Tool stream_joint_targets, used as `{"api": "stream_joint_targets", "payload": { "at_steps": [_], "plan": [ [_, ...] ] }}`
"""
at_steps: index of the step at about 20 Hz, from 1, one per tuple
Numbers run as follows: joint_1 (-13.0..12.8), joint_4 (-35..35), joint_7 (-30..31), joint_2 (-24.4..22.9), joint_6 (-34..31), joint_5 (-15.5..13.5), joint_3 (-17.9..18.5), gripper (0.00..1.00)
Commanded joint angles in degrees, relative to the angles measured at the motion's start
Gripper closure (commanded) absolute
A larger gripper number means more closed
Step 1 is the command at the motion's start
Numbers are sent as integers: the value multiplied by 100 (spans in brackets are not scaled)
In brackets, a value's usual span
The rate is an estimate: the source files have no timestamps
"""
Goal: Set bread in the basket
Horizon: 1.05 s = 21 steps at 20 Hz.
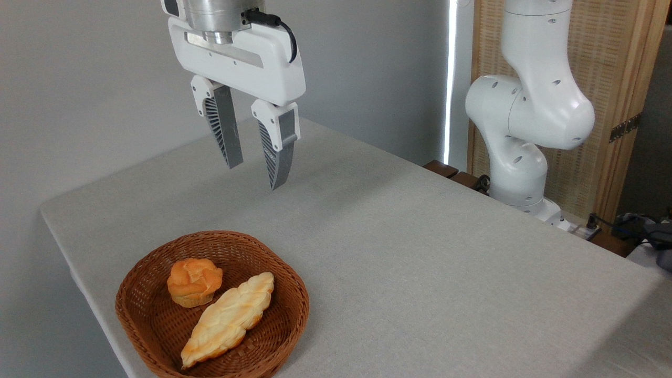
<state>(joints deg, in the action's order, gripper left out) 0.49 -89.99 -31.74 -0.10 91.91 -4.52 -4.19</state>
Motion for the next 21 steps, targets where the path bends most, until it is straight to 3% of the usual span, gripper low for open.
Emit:
{"api": "stream_joint_targets", "payload": {
  "at_steps": [1, 9, 21],
  "plan": [
    [48, -9, -121, -69, -147, 153, -64, 0],
    [39, -132, -517, -104, 28, 162, -29, 0],
    [39, -431, -578, -289, 266, 162, -20, 0]
  ]
}}
